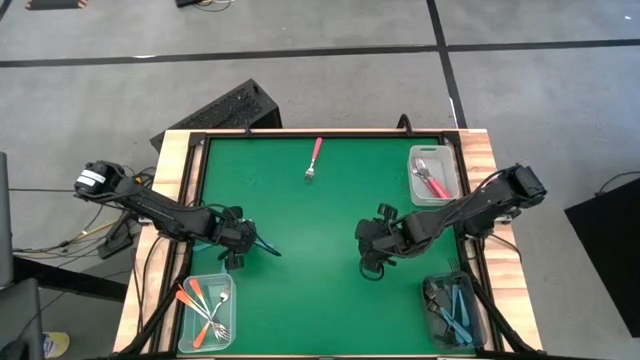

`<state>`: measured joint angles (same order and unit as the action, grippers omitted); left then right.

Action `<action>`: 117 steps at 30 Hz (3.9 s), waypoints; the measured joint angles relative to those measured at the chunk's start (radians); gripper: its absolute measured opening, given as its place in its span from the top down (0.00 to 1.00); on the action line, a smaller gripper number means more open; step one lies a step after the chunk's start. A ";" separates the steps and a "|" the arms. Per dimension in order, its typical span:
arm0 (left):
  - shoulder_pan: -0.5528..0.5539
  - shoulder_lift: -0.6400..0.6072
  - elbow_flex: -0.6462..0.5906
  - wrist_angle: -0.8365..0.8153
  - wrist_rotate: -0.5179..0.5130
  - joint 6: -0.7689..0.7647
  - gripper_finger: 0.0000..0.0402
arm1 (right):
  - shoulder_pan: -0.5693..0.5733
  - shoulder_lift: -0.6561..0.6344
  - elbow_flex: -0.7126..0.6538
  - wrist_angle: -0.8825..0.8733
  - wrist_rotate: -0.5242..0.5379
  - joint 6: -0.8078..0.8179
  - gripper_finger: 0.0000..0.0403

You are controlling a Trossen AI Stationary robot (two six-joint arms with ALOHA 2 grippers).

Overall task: Sort silverware by color (type)
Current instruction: Put the blue fork into the black bin

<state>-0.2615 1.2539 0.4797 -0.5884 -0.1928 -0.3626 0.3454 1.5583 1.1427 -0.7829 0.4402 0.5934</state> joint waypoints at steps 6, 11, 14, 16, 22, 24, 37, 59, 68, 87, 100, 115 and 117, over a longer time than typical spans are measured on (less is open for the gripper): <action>0.000 -0.002 0.000 0.012 0.008 -0.026 0.98 | 0.001 -0.040 0.000 0.042 0.133 0.031 0.59; 0.000 -0.022 -0.007 0.067 -0.069 -0.095 0.99 | 0.006 -0.034 -0.018 0.135 0.218 -0.004 0.59; 0.003 -0.046 -0.007 0.146 -0.221 -0.096 0.99 | -0.007 -0.032 -0.099 0.294 0.201 -0.043 0.59; 0.004 -0.053 -0.007 0.224 -0.289 -0.057 1.00 | -0.039 -0.035 -0.170 0.464 0.158 -0.070 0.59; 0.019 -0.056 -0.005 0.520 -0.386 0.167 1.00 | -0.147 -0.025 -0.337 1.096 0.008 -0.197 0.59; 0.021 -0.056 -0.005 0.611 -0.404 0.217 1.00 | -0.177 -0.004 -0.364 1.251 -0.048 -0.207 0.59; 0.022 -0.016 -0.003 0.974 -0.470 0.394 1.00 | -0.221 0.192 -0.325 1.570 -0.073 -0.296 0.54; 0.037 0.135 -0.003 1.267 -0.450 0.450 1.00 | -0.224 0.231 -0.265 1.697 -0.071 -0.389 0.56; 0.038 0.173 -0.002 1.358 -0.436 0.489 1.00 | -0.231 0.231 -0.265 1.673 -0.069 -0.385 0.70; 0.038 0.172 -0.002 1.272 -0.282 0.378 0.77 | -0.254 -0.082 -0.263 1.041 -0.169 -0.357 0.96; 0.038 0.172 -0.002 0.848 -0.027 0.126 0.67 | -0.213 -0.330 -0.136 0.197 -0.476 -0.059 0.95; 0.035 0.173 -0.002 0.805 -0.077 0.001 0.67 | 0.069 -0.307 0.043 -0.423 -0.467 0.287 0.95; 0.034 0.173 -0.002 0.787 -0.077 0.007 0.67 | 0.124 -0.295 0.043 -0.467 -0.487 0.360 0.95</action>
<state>-0.2279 1.4265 0.4778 0.1991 -0.2695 -0.3559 0.4696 1.2630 1.1862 -1.2499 -0.0472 0.9538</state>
